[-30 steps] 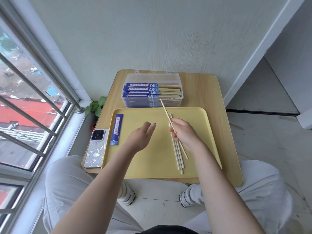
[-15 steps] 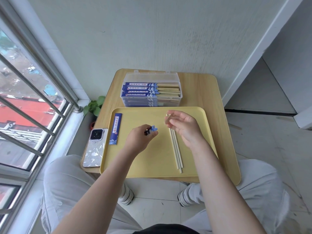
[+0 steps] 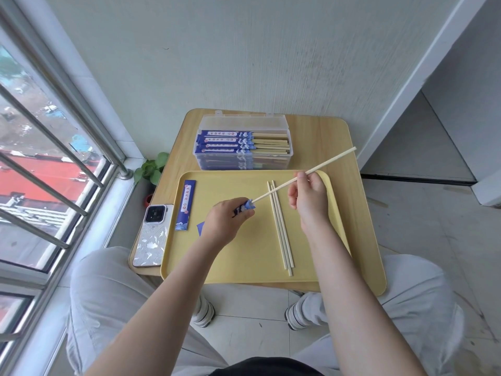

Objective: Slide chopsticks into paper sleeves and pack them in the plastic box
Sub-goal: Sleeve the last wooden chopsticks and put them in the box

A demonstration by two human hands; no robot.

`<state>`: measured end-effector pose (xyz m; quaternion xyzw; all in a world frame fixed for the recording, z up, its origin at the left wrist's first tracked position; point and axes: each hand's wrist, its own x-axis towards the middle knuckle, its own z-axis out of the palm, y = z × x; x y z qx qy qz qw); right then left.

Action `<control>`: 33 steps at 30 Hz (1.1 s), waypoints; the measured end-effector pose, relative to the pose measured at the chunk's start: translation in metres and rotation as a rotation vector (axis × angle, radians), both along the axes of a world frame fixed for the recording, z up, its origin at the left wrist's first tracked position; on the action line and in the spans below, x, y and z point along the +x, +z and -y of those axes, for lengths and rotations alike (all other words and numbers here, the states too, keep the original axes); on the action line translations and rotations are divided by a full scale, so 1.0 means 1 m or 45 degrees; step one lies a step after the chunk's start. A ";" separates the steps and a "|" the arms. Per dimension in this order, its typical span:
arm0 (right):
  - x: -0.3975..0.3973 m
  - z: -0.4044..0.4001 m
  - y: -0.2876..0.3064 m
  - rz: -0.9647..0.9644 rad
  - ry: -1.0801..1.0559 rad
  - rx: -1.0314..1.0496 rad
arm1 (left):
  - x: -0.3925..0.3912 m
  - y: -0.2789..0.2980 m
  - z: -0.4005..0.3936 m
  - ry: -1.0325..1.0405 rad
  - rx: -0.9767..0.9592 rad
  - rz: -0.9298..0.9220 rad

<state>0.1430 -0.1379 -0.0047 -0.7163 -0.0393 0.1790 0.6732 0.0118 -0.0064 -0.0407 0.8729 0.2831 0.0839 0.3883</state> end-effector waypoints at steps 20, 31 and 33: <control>-0.015 -0.002 -0.037 0.298 0.675 -1.415 | 0.006 0.003 0.015 0.373 -1.244 0.365; -0.023 -0.008 -0.042 0.420 0.634 -1.543 | 0.007 -0.007 0.014 0.459 -1.154 0.307; -0.024 -0.009 -0.043 0.446 0.632 -1.562 | 0.007 -0.008 0.015 0.467 -1.151 0.303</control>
